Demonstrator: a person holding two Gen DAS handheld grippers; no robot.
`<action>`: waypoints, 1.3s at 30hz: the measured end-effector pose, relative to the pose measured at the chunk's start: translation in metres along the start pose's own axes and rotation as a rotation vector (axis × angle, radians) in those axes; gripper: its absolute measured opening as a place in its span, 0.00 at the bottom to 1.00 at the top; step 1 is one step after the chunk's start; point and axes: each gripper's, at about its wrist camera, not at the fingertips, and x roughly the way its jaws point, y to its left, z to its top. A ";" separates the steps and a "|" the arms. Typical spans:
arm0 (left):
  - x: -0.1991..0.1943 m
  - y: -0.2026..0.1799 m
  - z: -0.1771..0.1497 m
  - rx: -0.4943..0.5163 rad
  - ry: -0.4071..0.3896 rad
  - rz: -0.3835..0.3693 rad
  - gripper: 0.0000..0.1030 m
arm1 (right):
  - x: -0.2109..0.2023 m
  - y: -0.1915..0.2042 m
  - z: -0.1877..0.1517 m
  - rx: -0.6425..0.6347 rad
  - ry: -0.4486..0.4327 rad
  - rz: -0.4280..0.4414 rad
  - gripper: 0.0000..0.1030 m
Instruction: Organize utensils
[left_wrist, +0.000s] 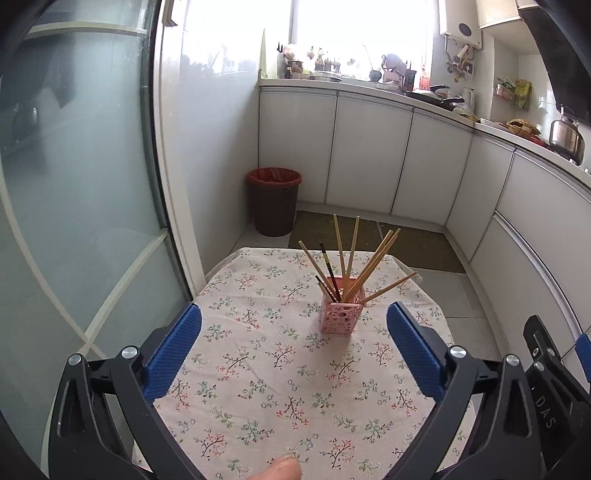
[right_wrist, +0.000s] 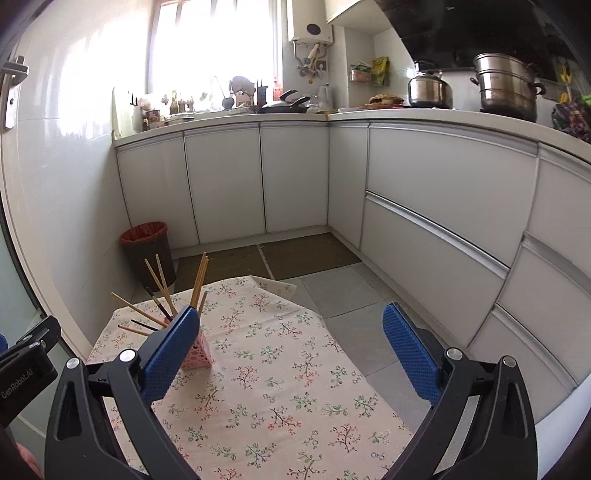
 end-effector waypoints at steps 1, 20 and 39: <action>-0.009 -0.002 -0.004 0.009 -0.015 0.023 0.93 | -0.004 -0.001 -0.003 -0.016 0.023 -0.002 0.94; -0.064 -0.008 -0.020 0.039 -0.035 -0.005 0.93 | -0.055 -0.036 -0.015 0.078 0.019 0.001 0.94; -0.065 -0.004 -0.021 0.045 -0.044 -0.010 0.93 | -0.049 -0.038 -0.015 0.083 0.036 0.001 0.94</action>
